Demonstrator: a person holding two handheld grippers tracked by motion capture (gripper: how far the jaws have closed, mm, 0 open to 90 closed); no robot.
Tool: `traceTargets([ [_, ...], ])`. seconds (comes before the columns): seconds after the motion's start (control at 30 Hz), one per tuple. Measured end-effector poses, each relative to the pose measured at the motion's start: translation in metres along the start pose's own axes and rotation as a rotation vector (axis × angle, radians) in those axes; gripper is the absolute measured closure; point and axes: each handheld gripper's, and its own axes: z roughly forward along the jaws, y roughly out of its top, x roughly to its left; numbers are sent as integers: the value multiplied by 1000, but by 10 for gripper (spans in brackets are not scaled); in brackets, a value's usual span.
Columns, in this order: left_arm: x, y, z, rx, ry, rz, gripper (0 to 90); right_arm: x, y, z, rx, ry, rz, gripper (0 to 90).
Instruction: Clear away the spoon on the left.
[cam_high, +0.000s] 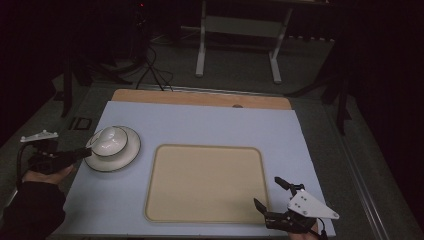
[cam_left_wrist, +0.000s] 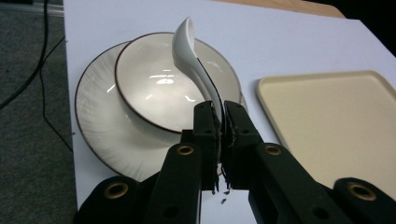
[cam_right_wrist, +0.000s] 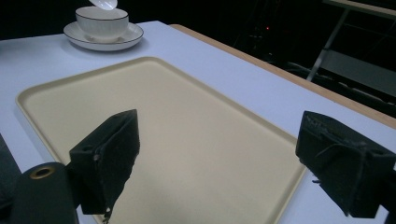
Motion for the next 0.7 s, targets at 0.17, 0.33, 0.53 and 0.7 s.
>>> traceTargets([
  [0.17,-9,3,-4,-16,-3,22,858,0,0,0,-1,0,0,136],
  [0.33,-18,7,-7,-29,-15,41,858,0,0,0,-1,0,0,136],
  [0.53,-31,12,-7,-44,-32,66,858,0,0,0,-3,0,1,136],
  [0.7,-42,15,-7,-51,-53,88,858,0,0,0,-2,-1,-1,136],
])
